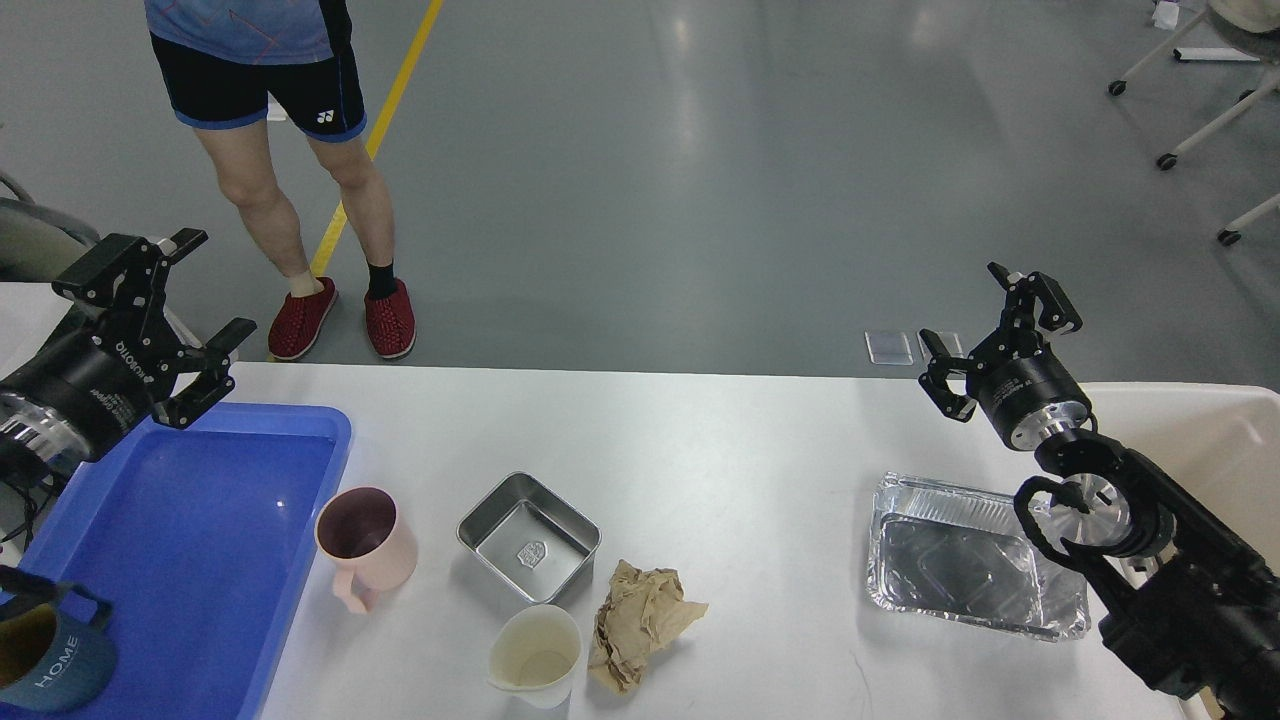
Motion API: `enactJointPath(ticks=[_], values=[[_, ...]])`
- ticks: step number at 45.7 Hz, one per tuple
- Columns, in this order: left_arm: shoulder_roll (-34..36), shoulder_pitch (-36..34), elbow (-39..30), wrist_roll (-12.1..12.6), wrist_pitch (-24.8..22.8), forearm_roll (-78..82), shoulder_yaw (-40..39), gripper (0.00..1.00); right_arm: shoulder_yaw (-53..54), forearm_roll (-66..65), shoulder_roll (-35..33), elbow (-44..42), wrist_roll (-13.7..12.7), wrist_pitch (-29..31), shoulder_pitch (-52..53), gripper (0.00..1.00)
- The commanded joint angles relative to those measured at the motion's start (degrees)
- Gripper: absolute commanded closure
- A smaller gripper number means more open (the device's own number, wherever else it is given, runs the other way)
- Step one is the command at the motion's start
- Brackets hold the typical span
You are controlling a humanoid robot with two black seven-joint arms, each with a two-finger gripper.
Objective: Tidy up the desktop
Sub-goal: 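Move the left gripper over the blue tray toward the pink mug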
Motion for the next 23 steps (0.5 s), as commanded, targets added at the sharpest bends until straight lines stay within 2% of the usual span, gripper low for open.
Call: enactJointPath(ticks=[1,5,9,16,23], values=[[11.79,0.31,-4.88,4.66,-2.16,0.14,5.76,0.03,0.00,-0.07,-0.14,0.00,0.06,0.09,-0.29,0.00],[19.27,-0.31,-7.78,9.49,-2.87,0.23,10.86,0.04,0.00,0.01,-0.14,0.00,0.06,0.09,-0.38,0.00],[24.29,-0.40,-10.07,12.58,-3.04,1.02,14.29,0.04,0.00,0.01,-0.14,0.00,0.06,0.09,-0.56,0.00],[32.55,-0.31,-10.43,12.50,-4.36,3.12,19.74,0.04,-0.09,0.01,0.03,0.00,0.06,0.09,-0.56,0.00],[33.79,0.13,-9.55,12.23,-4.54,5.77,20.27,0.04,0.00,0.01,0.03,0.09,0.06,0.09,-0.56,0.00]])
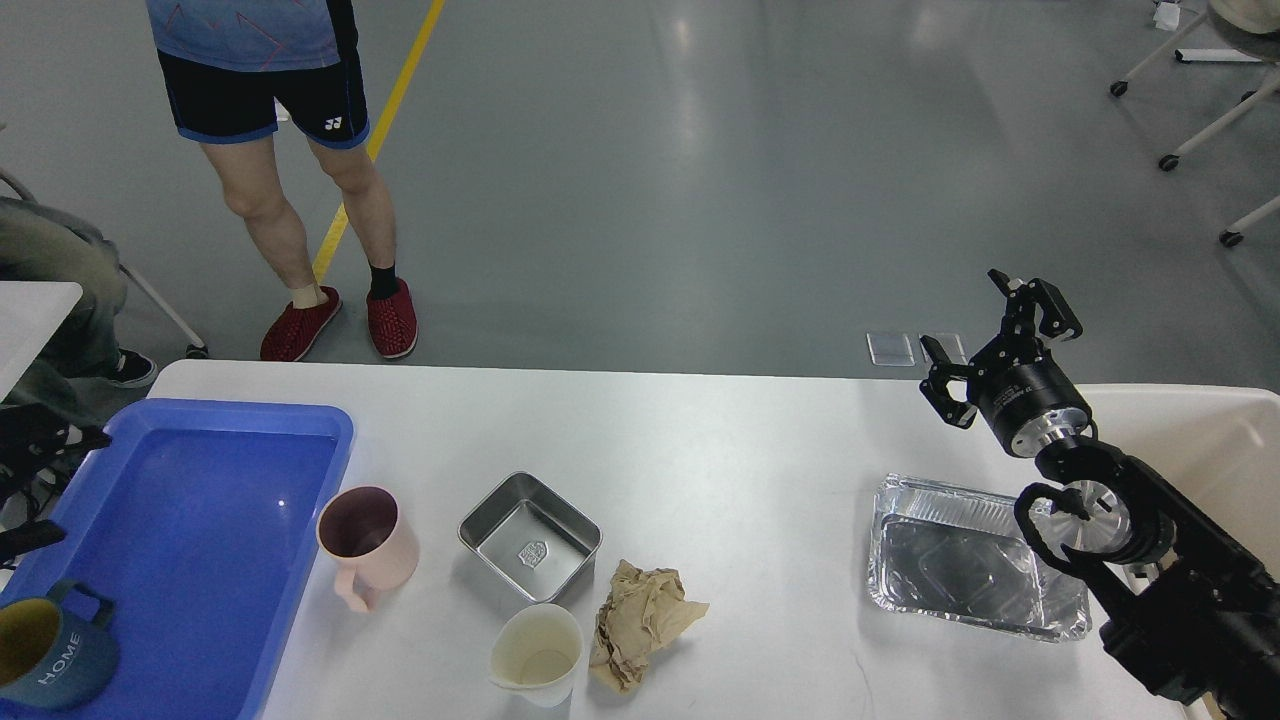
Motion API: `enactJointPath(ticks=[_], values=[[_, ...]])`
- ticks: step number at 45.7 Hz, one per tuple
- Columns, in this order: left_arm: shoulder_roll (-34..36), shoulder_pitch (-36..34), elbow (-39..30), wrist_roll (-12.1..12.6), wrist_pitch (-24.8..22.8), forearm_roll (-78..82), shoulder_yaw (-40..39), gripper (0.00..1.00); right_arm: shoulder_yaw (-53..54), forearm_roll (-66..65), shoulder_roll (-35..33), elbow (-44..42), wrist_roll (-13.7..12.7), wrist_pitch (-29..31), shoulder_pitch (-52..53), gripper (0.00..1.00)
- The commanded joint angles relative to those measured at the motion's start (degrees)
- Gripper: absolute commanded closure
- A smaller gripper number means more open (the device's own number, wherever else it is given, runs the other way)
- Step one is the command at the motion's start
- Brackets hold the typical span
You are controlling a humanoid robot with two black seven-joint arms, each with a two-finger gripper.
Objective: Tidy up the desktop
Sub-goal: 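Move the left gripper over the blue tray toward the pink mug, then grasp the pink mug rim with the left gripper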
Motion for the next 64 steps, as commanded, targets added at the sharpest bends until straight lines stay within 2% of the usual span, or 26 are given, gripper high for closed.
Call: enactJointPath(ticks=[1,6,11,14,17,20,30,38,43,48,64], values=[[0.57,0.21,0.72,-0.23,-0.09,1.57,0.59,0.04,-0.09,-0.03,-0.07,0.08,0.00,-0.02,0.00,0.00],[-1.18,0.04,0.80,0.56,-0.18,1.57,0.41,0.04,0.00,-0.03,-0.08,0.26,0.00,-0.02,-0.09,0.00],[-5.75,-0.14,0.80,1.35,0.44,1.66,0.41,0.04,0.00,-0.03,-0.25,0.87,0.00,-0.02,-0.79,0.00],[-8.04,-0.22,1.07,3.45,0.52,2.18,0.50,0.04,0.00,0.06,-0.34,1.14,0.00,-0.02,-1.14,0.00],[-11.37,-0.92,2.29,6.87,0.52,5.24,0.42,0.04,0.00,0.06,-0.34,1.14,0.00,-0.02,-1.32,0.00],[-14.63,-2.15,3.52,8.20,0.52,7.72,0.50,0.05,0.00,-0.03,-0.25,1.14,0.00,-0.02,-1.32,0.00],[-25.35,-6.72,7.22,8.38,0.09,16.59,2.61,0.05,0.00,-0.03,0.19,1.05,0.00,-0.02,-1.32,0.00],[-31.07,-14.54,12.22,9.70,0.26,20.20,12.27,0.06,-0.09,-0.03,-0.25,0.96,0.00,0.07,-1.32,0.00],[-32.74,-19.38,15.21,9.35,0.44,20.20,18.16,0.06,-0.09,-0.03,-0.34,0.96,0.00,-0.02,-1.32,0.00],[-34.58,-21.93,17.06,9.44,0.52,20.12,20.10,0.06,-0.09,-0.03,-0.16,0.96,0.00,-0.02,-1.32,0.00],[-37.75,-22.64,18.21,9.79,1.75,20.12,21.86,0.12,-0.18,-0.03,-0.25,0.87,0.00,-0.02,-1.32,0.00]])
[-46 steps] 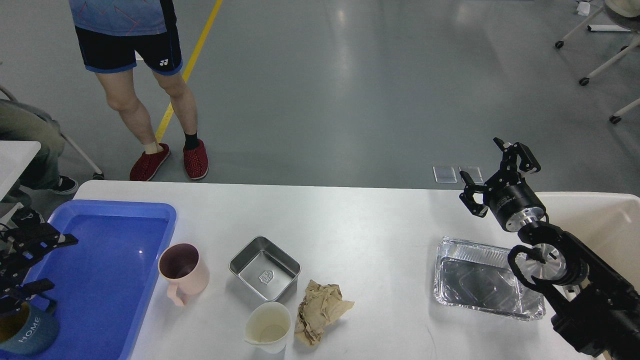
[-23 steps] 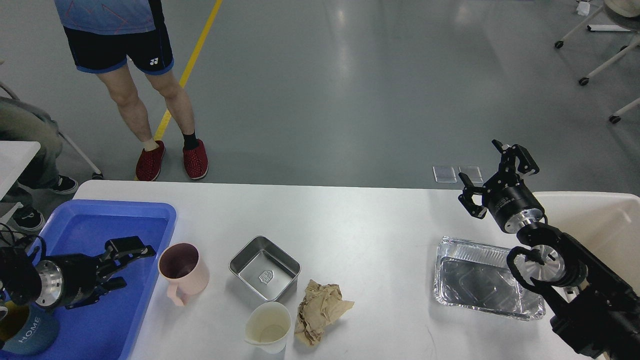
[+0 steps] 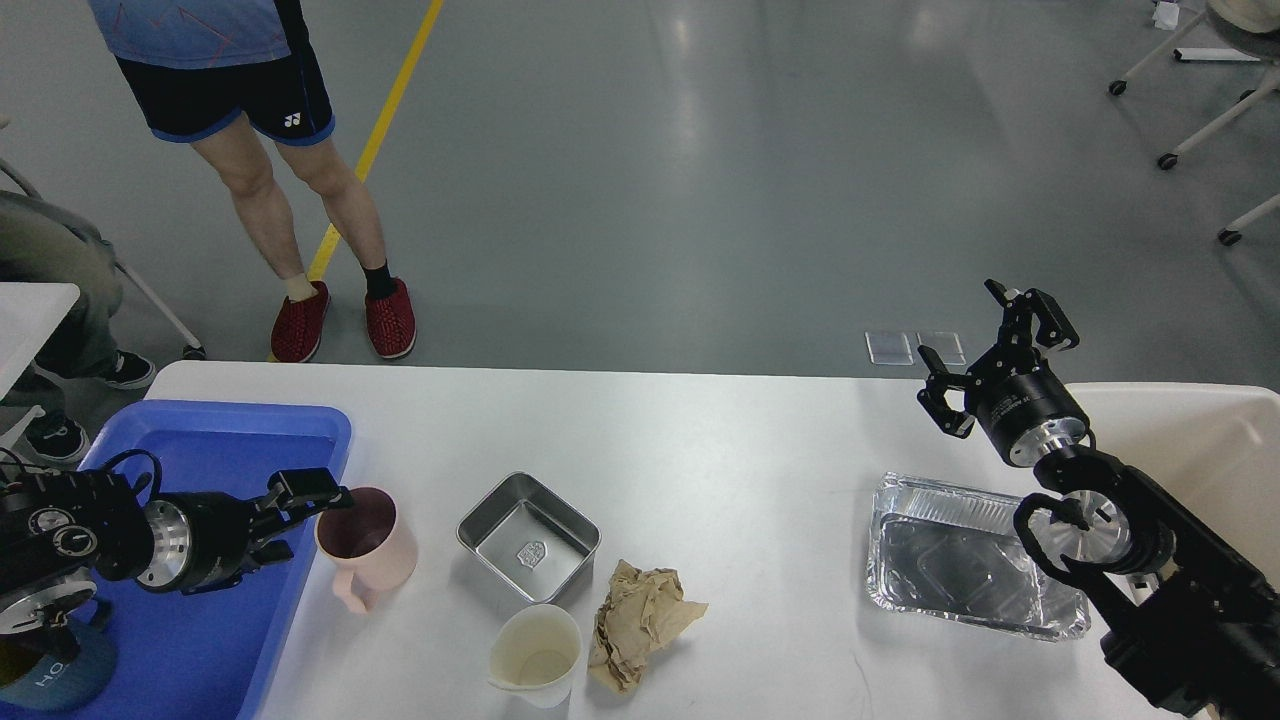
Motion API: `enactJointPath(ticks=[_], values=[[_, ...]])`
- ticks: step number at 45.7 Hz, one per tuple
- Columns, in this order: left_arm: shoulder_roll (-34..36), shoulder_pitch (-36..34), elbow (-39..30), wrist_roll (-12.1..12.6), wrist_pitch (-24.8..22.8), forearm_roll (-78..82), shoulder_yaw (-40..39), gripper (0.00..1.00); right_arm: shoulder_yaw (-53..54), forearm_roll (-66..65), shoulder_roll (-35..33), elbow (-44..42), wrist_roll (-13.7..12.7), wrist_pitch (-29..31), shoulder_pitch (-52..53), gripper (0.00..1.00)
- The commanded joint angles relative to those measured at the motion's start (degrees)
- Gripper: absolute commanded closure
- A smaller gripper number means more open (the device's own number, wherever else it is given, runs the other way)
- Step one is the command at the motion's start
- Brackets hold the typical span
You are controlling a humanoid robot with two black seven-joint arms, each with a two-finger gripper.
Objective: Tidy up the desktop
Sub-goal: 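Grasp the pink mug rim with the left gripper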
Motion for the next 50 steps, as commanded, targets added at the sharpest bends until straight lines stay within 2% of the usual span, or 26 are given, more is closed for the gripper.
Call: enactJointPath(ticks=[1,9,17,29,32,37,40,46,50], values=[[-0.47,0.01,0.32,0.10,0.49,-0.01,0.47,0.12,-0.03,0.00,-0.07,0.02,0.00,0.00,0.01,0.00],[-1.17,-0.07,1.73,0.19,0.58,-0.01,0.47,0.16,-0.03,0.00,-0.16,-0.07,0.00,0.00,0.01,0.00],[-3.02,-0.07,2.79,0.19,0.49,-0.01,0.47,0.26,-0.03,0.00,-0.24,0.02,0.00,0.00,-0.43,0.00],[-4.78,-0.07,4.19,0.19,0.58,-0.01,0.55,0.28,-0.03,0.00,-0.33,0.02,0.00,0.00,-0.70,0.00],[-4.87,-0.07,4.45,0.63,0.58,-0.09,0.47,0.29,-0.03,0.00,-0.42,0.02,0.00,0.00,-0.78,0.00],[-4.96,-0.25,4.46,2.74,0.49,-0.09,0.38,0.31,-0.03,0.00,-0.42,0.02,0.00,0.00,-0.78,0.00],[-5.04,-0.25,4.46,3.44,0.58,-0.09,0.38,0.42,-0.03,0.00,-0.42,0.02,0.00,0.00,-0.96,0.00],[-5.75,-0.07,4.46,5.28,0.32,-0.18,0.38,0.69,-0.03,0.00,-0.42,0.02,0.00,0.00,-1.22,0.00],[-5.83,-0.25,4.46,6.69,0.40,-0.27,0.47,0.73,-0.03,0.00,-0.42,0.02,0.00,0.00,-1.22,0.00]])
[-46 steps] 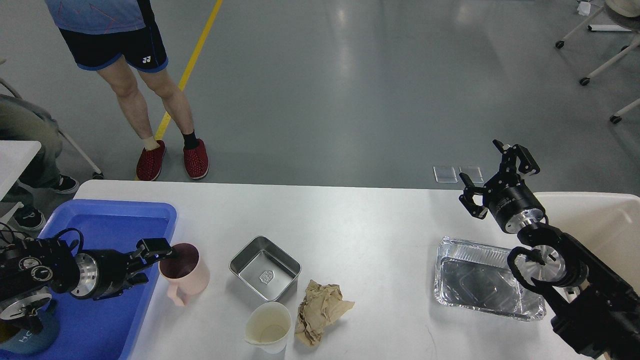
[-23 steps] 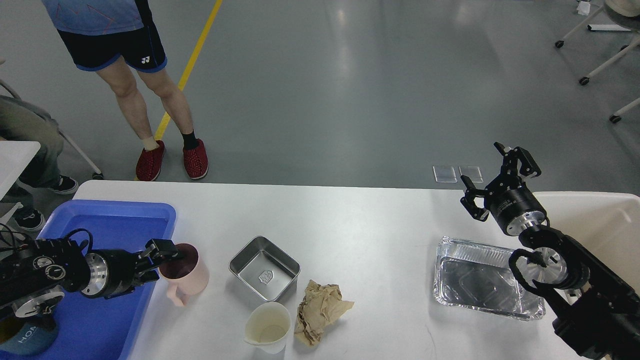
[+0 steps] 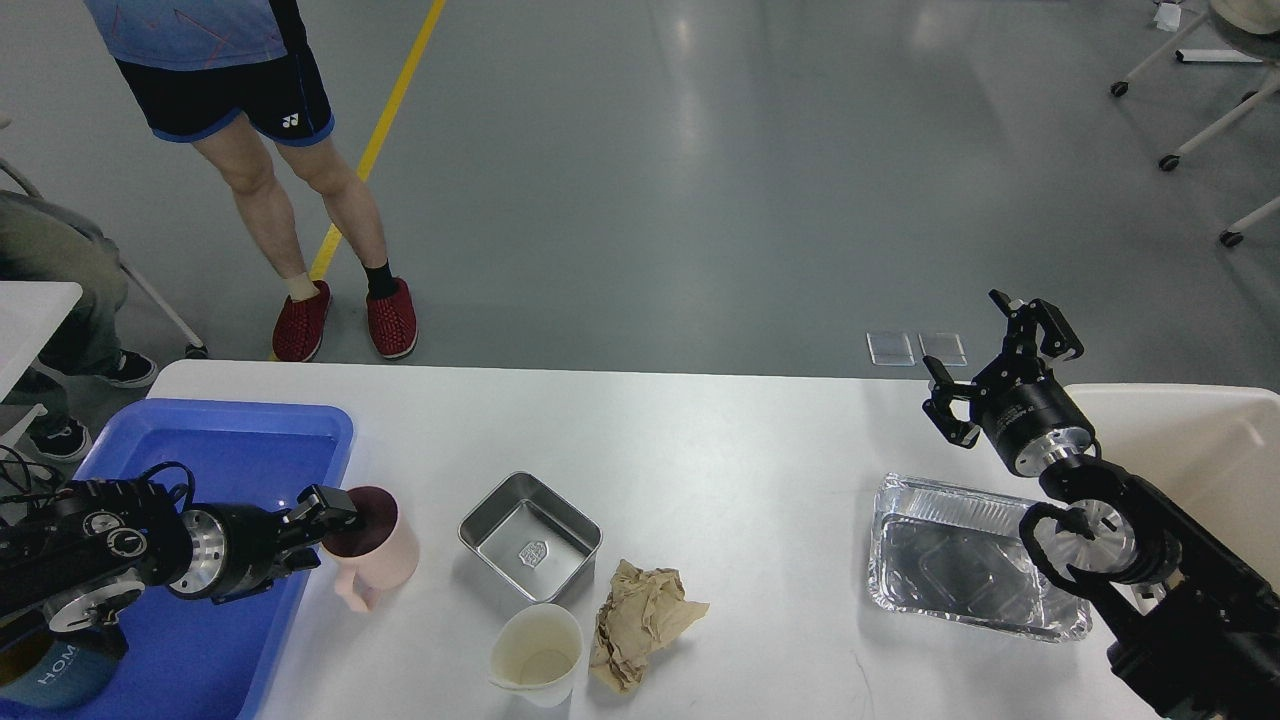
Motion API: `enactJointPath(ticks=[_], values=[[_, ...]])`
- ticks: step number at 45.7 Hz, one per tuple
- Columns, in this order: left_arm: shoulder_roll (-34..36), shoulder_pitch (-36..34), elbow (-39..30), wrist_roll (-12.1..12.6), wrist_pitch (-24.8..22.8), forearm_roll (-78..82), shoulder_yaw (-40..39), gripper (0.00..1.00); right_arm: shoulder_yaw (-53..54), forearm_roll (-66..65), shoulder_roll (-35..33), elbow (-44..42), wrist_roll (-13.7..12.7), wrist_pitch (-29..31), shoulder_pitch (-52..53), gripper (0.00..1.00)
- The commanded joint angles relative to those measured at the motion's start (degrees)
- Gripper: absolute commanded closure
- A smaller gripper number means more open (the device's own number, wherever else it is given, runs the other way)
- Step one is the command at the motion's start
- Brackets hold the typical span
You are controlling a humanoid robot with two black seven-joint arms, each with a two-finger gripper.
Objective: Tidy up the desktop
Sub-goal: 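Grasp the pink mug rim with the left gripper, then lift the pink mug and lower it into the blue tray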
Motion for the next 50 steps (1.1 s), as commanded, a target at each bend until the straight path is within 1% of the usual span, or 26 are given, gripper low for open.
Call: enactJointPath(ticks=[1,8,12,16,21,31,36,41,46,50], values=[[-0.17,-0.16,0.00,1.67,0.01,-0.09,0.08,0.74,0.00,0.00,0.00,-0.01,0.00,0.00,-0.05,0.00],[-0.61,-0.16,0.00,1.93,0.10,-0.09,-0.01,0.77,0.00,0.00,0.00,-0.01,0.00,0.00,-0.05,0.00],[-0.69,-0.25,0.00,2.11,-0.16,-0.09,-0.09,0.83,0.00,0.00,-0.26,-0.01,0.00,0.00,-0.13,0.00],[-1.31,-0.25,0.00,3.25,-0.52,0.00,-0.27,0.89,0.00,0.00,-0.88,-0.01,0.00,0.08,-0.22,0.00],[-1.66,-0.33,-0.18,4.04,-0.60,0.00,-0.27,0.98,0.00,0.00,-0.88,-0.01,0.00,0.00,-0.22,0.00],[-0.35,-0.77,-1.05,4.57,-1.39,0.09,-0.62,1.00,0.00,0.00,-0.88,-0.01,0.00,0.00,-0.22,0.00],[2.90,-1.74,-2.72,4.92,-3.06,0.00,-0.80,1.00,0.00,0.00,-0.88,-0.01,0.00,0.00,-0.22,0.00],[8.17,-5.07,-7.55,5.80,-5.17,-0.09,-0.89,1.00,0.00,0.00,-0.88,-0.01,0.00,0.08,-0.22,0.00],[15.20,-8.33,-13.87,5.45,-9.38,-0.79,-2.55,1.00,-0.08,0.00,-0.79,-0.01,0.00,0.00,-0.13,0.00],[20.04,-8.68,-18.54,5.36,-12.73,-1.49,-6.59,1.00,-0.08,0.00,-0.70,-0.01,0.00,0.00,-0.13,0.00]])
